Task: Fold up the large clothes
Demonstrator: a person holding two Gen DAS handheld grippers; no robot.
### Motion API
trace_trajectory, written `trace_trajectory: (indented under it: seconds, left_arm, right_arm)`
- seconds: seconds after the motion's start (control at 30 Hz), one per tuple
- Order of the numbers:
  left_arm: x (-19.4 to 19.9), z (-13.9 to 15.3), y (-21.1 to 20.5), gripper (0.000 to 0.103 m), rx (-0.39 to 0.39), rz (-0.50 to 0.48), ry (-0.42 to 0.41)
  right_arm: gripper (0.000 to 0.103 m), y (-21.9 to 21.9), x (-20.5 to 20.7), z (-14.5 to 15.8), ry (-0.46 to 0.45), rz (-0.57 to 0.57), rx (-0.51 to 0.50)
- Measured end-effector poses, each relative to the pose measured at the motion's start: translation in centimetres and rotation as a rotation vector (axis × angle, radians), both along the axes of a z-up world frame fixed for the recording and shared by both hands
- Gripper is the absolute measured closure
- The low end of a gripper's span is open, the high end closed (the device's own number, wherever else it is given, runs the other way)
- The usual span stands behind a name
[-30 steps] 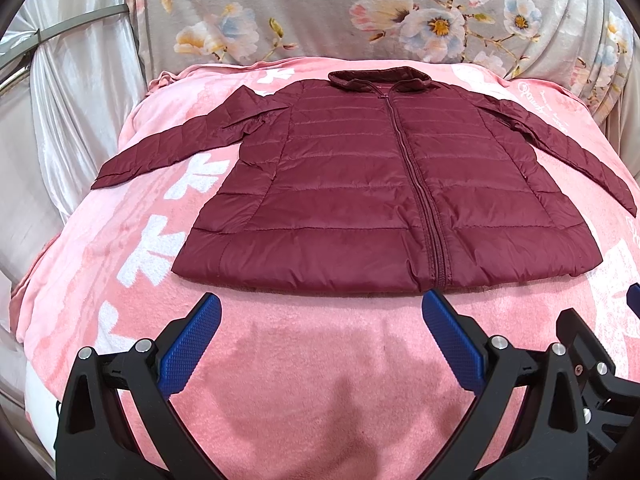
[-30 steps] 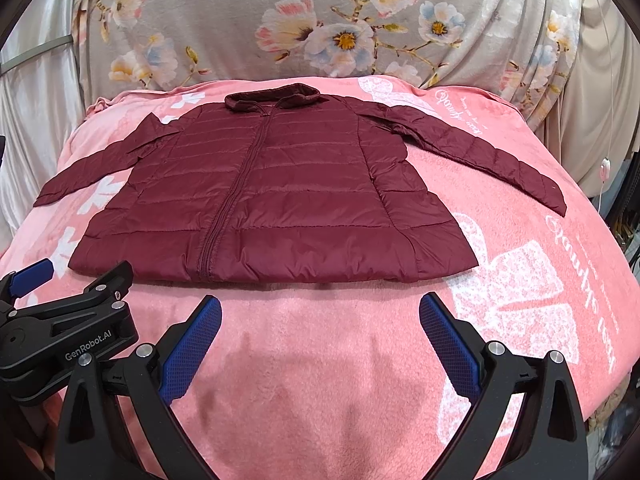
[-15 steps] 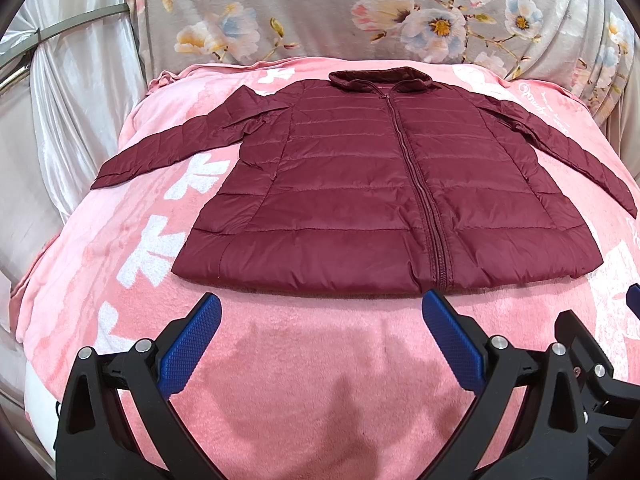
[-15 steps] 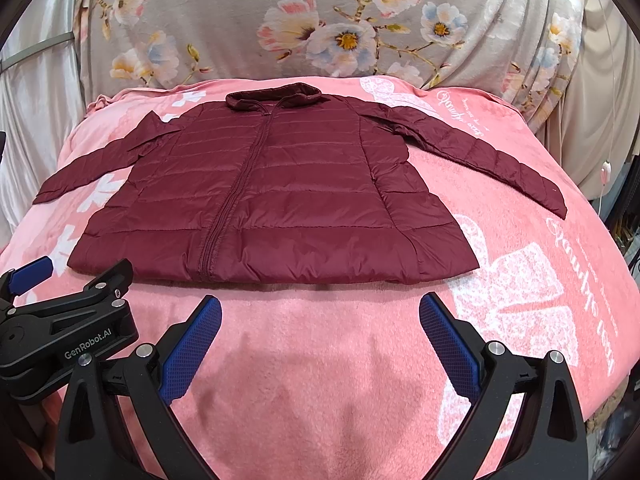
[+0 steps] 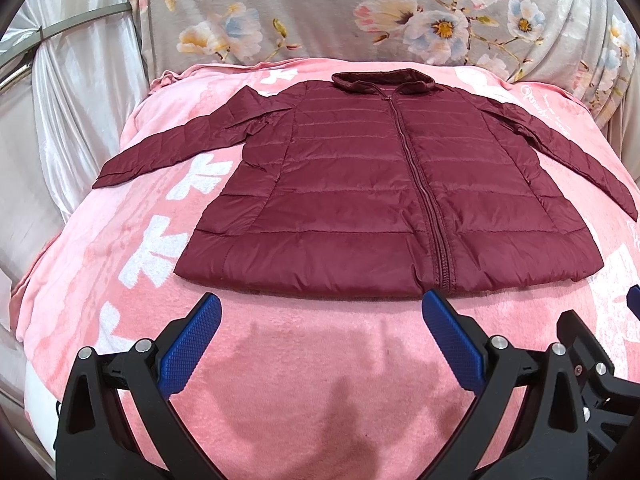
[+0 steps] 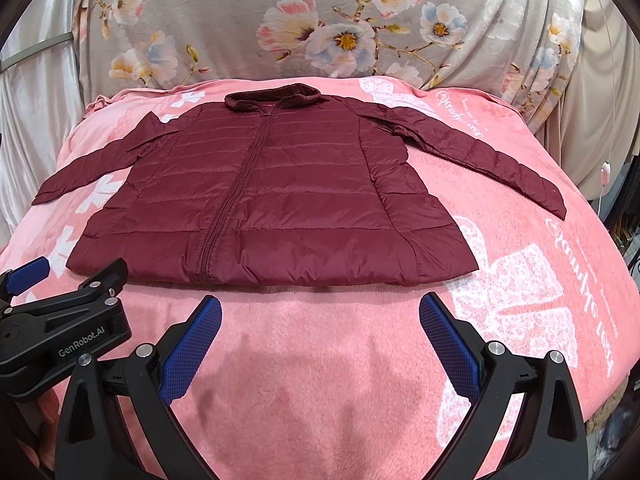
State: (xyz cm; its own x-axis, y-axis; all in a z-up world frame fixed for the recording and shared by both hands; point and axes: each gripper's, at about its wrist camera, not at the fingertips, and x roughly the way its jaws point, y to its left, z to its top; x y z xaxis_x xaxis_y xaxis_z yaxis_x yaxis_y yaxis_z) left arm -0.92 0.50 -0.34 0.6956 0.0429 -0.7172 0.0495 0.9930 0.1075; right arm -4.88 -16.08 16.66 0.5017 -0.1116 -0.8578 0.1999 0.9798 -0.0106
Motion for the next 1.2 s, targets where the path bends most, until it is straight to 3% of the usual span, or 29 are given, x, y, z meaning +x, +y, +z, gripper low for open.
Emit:
trace_trajectory:
  seconds: [0.37, 0.5, 0.67, 0.87, 1.07, 1.2]
  left_arm:
    - [1.1, 0.2, 0.9, 0.005, -0.01, 0.009, 0.003]
    - [2.3, 0.1, 2.1, 0.005, -0.043, 0.029, 0.01]
    - [4.6, -0.3, 3.8, 0.005, -0.062, 0.065, 0.029]
    - [6.5, -0.6, 4.8, 0.005, -0.091, 0.073, 0.031]
    - [8.5, -0.9, 5.8, 0.005, -0.125, 0.1, 0.018]
    - [9.8, -1.1, 6.2, 0.005, -0.122, 0.122, 0.002]
  right_arm:
    - [0.006, -2.3, 1.0, -0.4, 0.0, -0.029, 0.008]
    - [0.006, -8.7, 2.8, -0.9, -0.036, -0.148, 0.09]
    - [0.006, -19.8, 5.4, -2.1, -0.117, -0.374, 0.154]
    - [0.009, -32.7, 7.9, -5.8, -0.152, -0.651, 0.223]
    - [0.02, -40.3, 8.3, -10.6, -0.12, -0.836, 0.294]
    - [0.028, -42.8, 8.2, -12.7, -0.124, -0.905, 0.319]
